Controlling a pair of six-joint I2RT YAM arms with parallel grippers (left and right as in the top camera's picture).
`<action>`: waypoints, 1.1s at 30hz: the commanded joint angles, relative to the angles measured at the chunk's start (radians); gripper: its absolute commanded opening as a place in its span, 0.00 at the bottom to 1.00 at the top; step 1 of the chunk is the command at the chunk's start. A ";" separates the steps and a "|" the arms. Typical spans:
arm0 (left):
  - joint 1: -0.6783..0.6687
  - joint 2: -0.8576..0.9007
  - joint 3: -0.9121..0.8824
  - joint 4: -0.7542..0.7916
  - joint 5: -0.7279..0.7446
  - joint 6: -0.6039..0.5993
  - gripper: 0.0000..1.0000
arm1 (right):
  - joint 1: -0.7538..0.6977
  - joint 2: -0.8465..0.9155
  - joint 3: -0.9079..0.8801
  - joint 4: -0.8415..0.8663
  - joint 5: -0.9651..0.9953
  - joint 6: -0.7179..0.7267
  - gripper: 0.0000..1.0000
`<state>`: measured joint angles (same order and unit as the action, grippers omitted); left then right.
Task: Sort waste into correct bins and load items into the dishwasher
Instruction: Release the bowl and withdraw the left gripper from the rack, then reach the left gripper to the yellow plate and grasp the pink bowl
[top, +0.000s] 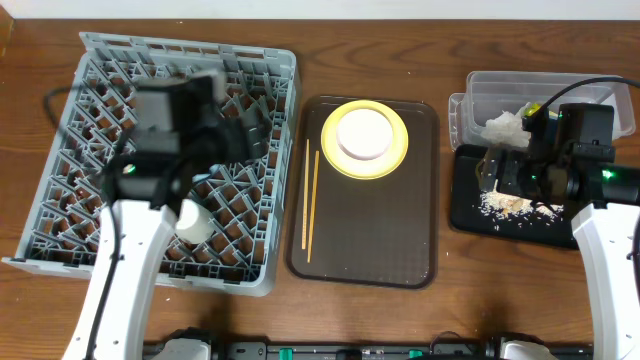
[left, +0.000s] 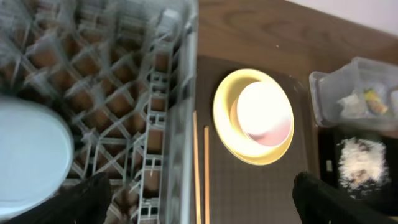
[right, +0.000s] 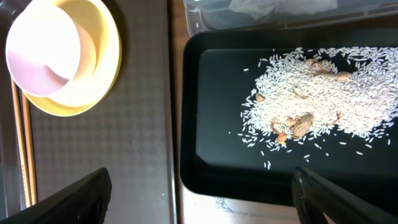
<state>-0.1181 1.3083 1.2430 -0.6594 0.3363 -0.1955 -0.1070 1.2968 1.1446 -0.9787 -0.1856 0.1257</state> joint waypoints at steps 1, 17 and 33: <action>-0.109 0.071 0.102 -0.010 -0.175 0.050 0.93 | -0.008 -0.007 0.014 0.000 0.002 0.008 0.90; -0.465 0.487 0.156 0.306 -0.172 0.315 0.95 | -0.008 -0.007 0.014 -0.001 0.002 0.008 0.91; -0.517 0.754 0.155 0.388 -0.173 0.315 0.82 | -0.008 -0.007 0.014 -0.007 0.002 0.008 0.91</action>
<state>-0.6369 2.0460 1.3876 -0.2779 0.1753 0.1104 -0.1070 1.2968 1.1450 -0.9825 -0.1856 0.1257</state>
